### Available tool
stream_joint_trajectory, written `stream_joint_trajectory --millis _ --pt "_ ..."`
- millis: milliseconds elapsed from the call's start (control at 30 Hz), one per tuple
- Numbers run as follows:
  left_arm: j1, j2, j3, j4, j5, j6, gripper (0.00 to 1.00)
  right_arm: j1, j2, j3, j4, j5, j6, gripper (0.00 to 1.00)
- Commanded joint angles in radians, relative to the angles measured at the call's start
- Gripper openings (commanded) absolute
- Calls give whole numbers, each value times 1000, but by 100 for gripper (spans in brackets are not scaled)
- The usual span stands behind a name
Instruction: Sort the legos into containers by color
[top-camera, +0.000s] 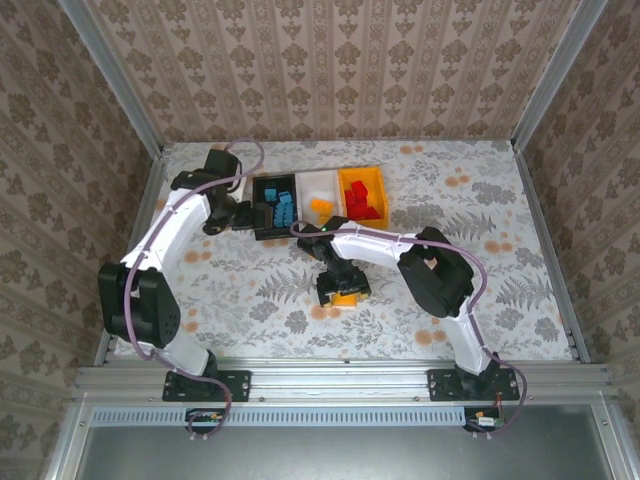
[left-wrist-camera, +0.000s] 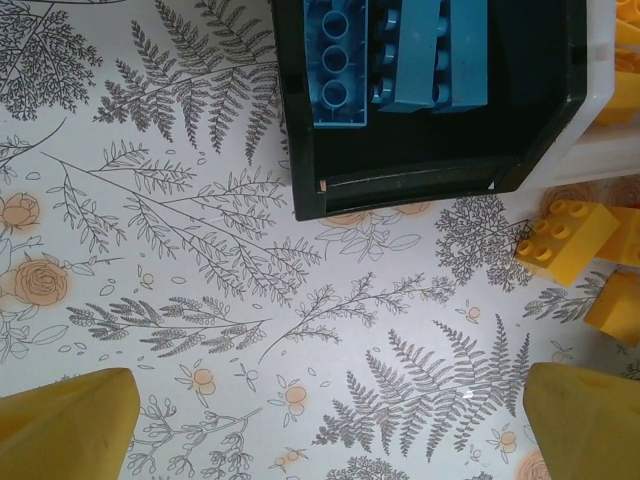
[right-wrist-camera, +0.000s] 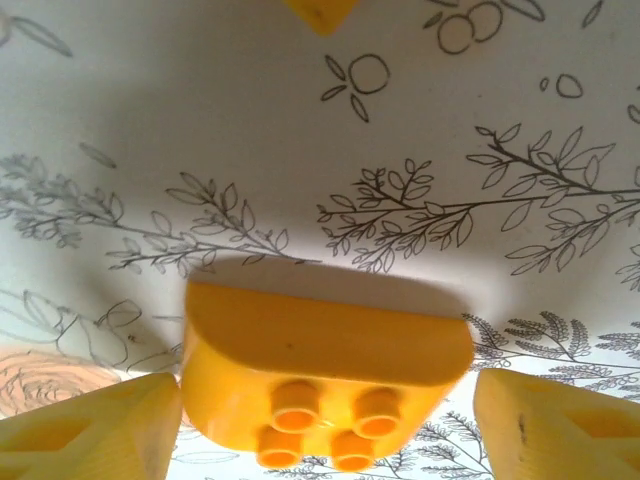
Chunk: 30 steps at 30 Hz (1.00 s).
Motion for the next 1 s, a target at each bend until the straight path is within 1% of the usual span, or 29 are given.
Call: stream_joint_trajectory --millis 0,67,100,233,333,533,667,767,867,967 --pt "6 -12 20 -36 -12 24 100 -6 19 -9 -3 3 44 70" --pt "4 -5 21 -32 -5 23 100 -7 11 -20 8 0 45 63" --pt "3 -2 23 -29 -2 21 100 -11 5 -27 13 0 46 62" --pt "-2 8 37 -24 0 18 100 -21 -27 -50 20 17 50 62" --pt "-5 14 41 -23 1 18 100 -38 -78 -73 25 38 55 62" --pt "-7 8 33 -11 1 10 100 -126 -191 -66 4 46 37 62" --pt "-8 -2 17 3 16 7 100 -213 -233 11 -18 33 6 62" --pt "-8 -13 2 10 27 7 100 -275 -228 93 -6 -15 -8 62" --pt "-10 -62 -50 55 45 6 100 -318 -173 201 13 -76 -12 62" --pt "-20 -139 -128 130 78 -1 100 -345 -78 345 15 -146 -4 62"
